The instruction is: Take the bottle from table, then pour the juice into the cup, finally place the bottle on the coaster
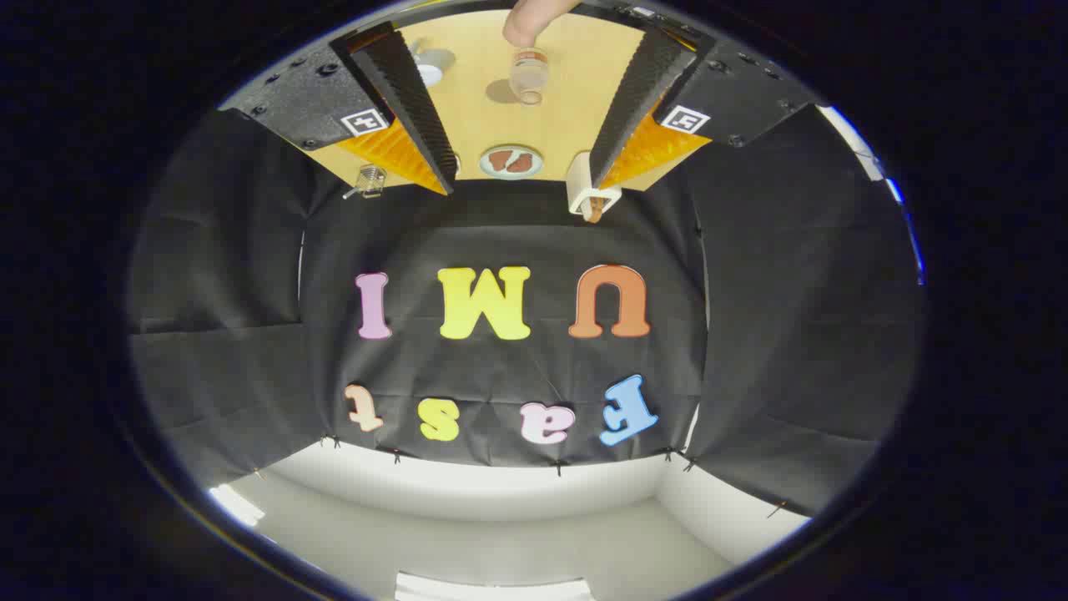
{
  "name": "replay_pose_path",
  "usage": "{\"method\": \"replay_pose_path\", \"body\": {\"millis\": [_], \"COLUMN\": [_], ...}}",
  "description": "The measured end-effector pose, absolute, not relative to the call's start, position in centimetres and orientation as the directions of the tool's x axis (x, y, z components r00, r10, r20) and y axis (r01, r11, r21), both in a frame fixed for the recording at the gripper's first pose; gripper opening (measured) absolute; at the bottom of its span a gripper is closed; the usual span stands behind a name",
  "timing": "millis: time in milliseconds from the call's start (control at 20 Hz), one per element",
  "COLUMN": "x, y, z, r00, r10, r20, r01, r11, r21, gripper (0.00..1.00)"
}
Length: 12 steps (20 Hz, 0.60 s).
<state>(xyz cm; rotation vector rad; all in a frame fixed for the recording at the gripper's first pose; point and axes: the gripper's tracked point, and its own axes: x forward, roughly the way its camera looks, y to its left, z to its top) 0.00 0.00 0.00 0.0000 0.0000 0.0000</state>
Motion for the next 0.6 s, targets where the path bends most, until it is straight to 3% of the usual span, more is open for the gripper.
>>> {"method": "replay_pose_path", "body": {"millis": [600], "x": [0.3], "y": [0.3], "z": [-1.4], "r00": [1.0], "r10": [-0.001], "r20": [0.002], "r01": [0.0], "r11": [1.0], "r21": [0.01], "gripper": [1.0]}}
